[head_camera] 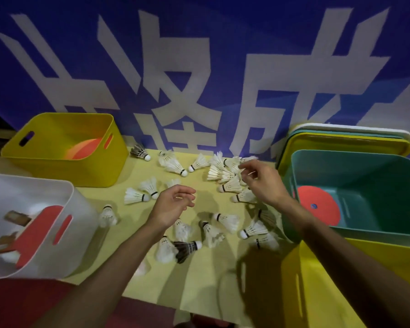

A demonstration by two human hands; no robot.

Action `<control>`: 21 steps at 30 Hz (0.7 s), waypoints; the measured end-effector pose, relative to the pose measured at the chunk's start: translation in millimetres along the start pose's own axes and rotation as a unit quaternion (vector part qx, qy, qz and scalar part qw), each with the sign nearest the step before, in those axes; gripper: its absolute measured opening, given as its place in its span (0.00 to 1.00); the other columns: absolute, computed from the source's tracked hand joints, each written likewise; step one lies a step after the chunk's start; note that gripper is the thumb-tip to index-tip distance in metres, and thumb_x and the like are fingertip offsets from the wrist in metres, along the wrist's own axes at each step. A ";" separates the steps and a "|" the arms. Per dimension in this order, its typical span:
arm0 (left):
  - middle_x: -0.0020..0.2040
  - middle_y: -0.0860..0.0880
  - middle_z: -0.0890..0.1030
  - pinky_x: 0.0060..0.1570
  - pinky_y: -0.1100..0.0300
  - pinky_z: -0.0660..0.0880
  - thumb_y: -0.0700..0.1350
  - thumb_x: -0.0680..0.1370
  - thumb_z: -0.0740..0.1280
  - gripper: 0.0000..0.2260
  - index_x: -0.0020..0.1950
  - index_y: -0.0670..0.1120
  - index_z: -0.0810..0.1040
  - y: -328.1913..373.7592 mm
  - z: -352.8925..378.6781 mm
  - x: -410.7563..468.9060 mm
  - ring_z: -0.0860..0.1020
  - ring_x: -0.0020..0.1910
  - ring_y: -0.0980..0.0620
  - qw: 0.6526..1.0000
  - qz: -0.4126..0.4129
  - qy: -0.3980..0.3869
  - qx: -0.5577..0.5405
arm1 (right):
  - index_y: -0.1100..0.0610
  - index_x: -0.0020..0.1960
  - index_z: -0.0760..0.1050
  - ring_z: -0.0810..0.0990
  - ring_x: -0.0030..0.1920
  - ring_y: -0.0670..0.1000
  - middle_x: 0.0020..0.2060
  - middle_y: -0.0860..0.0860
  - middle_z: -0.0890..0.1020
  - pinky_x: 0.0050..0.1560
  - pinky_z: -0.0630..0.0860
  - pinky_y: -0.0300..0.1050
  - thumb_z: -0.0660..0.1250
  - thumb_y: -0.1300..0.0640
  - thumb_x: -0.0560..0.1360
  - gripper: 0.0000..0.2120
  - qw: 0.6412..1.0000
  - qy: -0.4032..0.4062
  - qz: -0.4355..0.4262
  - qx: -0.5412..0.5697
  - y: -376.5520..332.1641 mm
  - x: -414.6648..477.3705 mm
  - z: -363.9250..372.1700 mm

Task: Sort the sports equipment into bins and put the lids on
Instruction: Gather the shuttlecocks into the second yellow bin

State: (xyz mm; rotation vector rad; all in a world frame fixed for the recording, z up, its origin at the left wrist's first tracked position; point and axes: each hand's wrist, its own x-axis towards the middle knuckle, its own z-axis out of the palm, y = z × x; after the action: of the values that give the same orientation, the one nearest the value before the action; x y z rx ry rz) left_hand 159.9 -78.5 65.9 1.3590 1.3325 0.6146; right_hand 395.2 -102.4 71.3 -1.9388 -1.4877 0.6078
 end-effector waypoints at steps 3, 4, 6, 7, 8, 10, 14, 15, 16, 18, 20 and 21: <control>0.48 0.45 0.82 0.42 0.68 0.75 0.35 0.77 0.66 0.08 0.47 0.48 0.80 -30.4 -26.7 5.7 0.81 0.42 0.54 1.000 -0.020 -0.001 -0.009 | 0.52 0.60 0.76 0.79 0.47 0.46 0.51 0.48 0.81 0.48 0.77 0.41 0.62 0.58 0.78 0.12 0.997 -0.066 0.024 -0.025 -13.6 -5.4 37.0; 0.48 0.46 0.82 0.40 0.70 0.74 0.35 0.77 0.66 0.08 0.47 0.48 0.80 -42.0 -34.6 6.9 0.81 0.43 0.55 1.000 -0.027 -0.006 -0.010 | 0.53 0.60 0.76 0.79 0.47 0.46 0.51 0.48 0.81 0.48 0.76 0.40 0.61 0.58 0.79 0.12 0.996 -0.082 0.027 -0.033 -16.9 -7.8 47.9; 0.49 0.50 0.82 0.41 0.72 0.72 0.36 0.77 0.66 0.08 0.48 0.49 0.80 -66.8 -50.5 8.7 0.80 0.47 0.58 0.999 -0.046 -0.012 -0.004 | 0.55 0.60 0.77 0.79 0.45 0.47 0.50 0.48 0.81 0.45 0.73 0.39 0.61 0.58 0.78 0.12 0.993 -0.101 0.031 -0.047 -24.1 -12.5 69.4; 0.49 0.52 0.82 0.42 0.71 0.71 0.37 0.77 0.65 0.08 0.49 0.49 0.80 -79.0 -58.5 8.8 0.79 0.49 0.59 0.998 -0.057 -0.014 -0.001 | 0.55 0.59 0.77 0.79 0.45 0.47 0.49 0.48 0.81 0.44 0.72 0.38 0.61 0.58 0.78 0.12 0.992 -0.108 0.037 -0.050 -27.5 -15.4 80.7; 0.49 0.53 0.82 0.43 0.70 0.71 0.37 0.77 0.65 0.08 0.49 0.49 0.80 -90.3 -66.4 8.6 0.78 0.50 0.61 0.998 -0.068 -0.012 0.001 | 0.56 0.59 0.77 0.79 0.44 0.48 0.48 0.49 0.82 0.42 0.71 0.39 0.61 0.59 0.78 0.12 0.991 -0.114 0.044 -0.047 -30.4 -18.6 91.9; 0.50 0.53 0.81 0.43 0.70 0.70 0.37 0.77 0.64 0.09 0.49 0.49 0.80 -111.3 -81.7 8.7 0.77 0.51 0.60 0.996 -0.089 0.001 0.000 | 0.57 0.57 0.78 0.81 0.43 0.51 0.47 0.51 0.83 0.41 0.70 0.38 0.62 0.60 0.77 0.11 0.990 -0.128 0.052 -0.041 -36.1 -24.8 114.1; 0.50 0.51 0.80 0.47 0.65 0.71 0.35 0.77 0.63 0.10 0.50 0.48 0.80 -144.6 -102.6 9.2 0.78 0.53 0.53 0.993 -0.117 0.010 0.028 | 0.58 0.56 0.78 0.81 0.49 0.54 0.49 0.54 0.84 0.46 0.73 0.41 0.61 0.61 0.76 0.12 0.983 -0.153 0.099 -0.038 -43.5 -36.6 155.9; 0.50 0.50 0.80 0.47 0.64 0.72 0.36 0.76 0.63 0.10 0.51 0.47 0.80 -151.4 -105.1 9.1 0.78 0.53 0.52 0.991 -0.127 0.011 0.035 | 0.58 0.56 0.78 0.81 0.50 0.55 0.50 0.55 0.83 0.48 0.74 0.42 0.61 0.60 0.76 0.12 0.981 -0.145 0.125 -0.034 -45.2 -41.0 165.1; 0.50 0.49 0.80 0.45 0.63 0.72 0.36 0.76 0.63 0.09 0.51 0.47 0.79 -157.9 -107.0 9.1 0.78 0.53 0.51 0.990 -0.133 0.013 0.039 | 0.58 0.56 0.78 0.81 0.49 0.56 0.50 0.55 0.83 0.49 0.76 0.45 0.61 0.60 0.76 0.12 0.979 -0.133 0.153 -0.024 -45.4 -45.8 174.6; 0.51 0.47 0.80 0.44 0.63 0.72 0.37 0.76 0.65 0.08 0.51 0.47 0.79 -167.7 -110.4 10.1 0.78 0.52 0.50 0.989 -0.134 0.021 0.051 | 0.59 0.55 0.78 0.82 0.46 0.57 0.48 0.55 0.83 0.50 0.80 0.53 0.61 0.60 0.75 0.11 0.971 -0.107 0.211 0.011 -45.3 -56.8 191.5; 0.53 0.46 0.80 0.47 0.61 0.72 0.37 0.75 0.67 0.09 0.53 0.46 0.79 -176.6 -113.9 11.0 0.77 0.52 0.49 0.988 -0.130 0.031 0.077 | 0.59 0.56 0.77 0.83 0.42 0.58 0.45 0.54 0.81 0.48 0.80 0.56 0.61 0.60 0.75 0.11 0.961 -0.094 0.258 0.042 -45.2 -67.7 205.3; 0.54 0.45 0.79 0.48 0.60 0.71 0.38 0.74 0.68 0.09 0.54 0.45 0.79 -181.9 -115.5 11.7 0.77 0.51 0.49 0.986 -0.134 0.034 0.093 | 0.58 0.56 0.76 0.83 0.42 0.58 0.45 0.54 0.81 0.48 0.81 0.56 0.61 0.60 0.75 0.11 0.958 -0.092 0.268 0.044 -44.1 -72.3 211.6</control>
State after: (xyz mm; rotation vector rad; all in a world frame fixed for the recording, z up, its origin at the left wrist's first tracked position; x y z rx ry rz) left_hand -7.2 -68.5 -70.2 1.2849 1.6278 0.3643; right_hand 201.9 -123.8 -47.6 -2.2715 -0.9991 1.0946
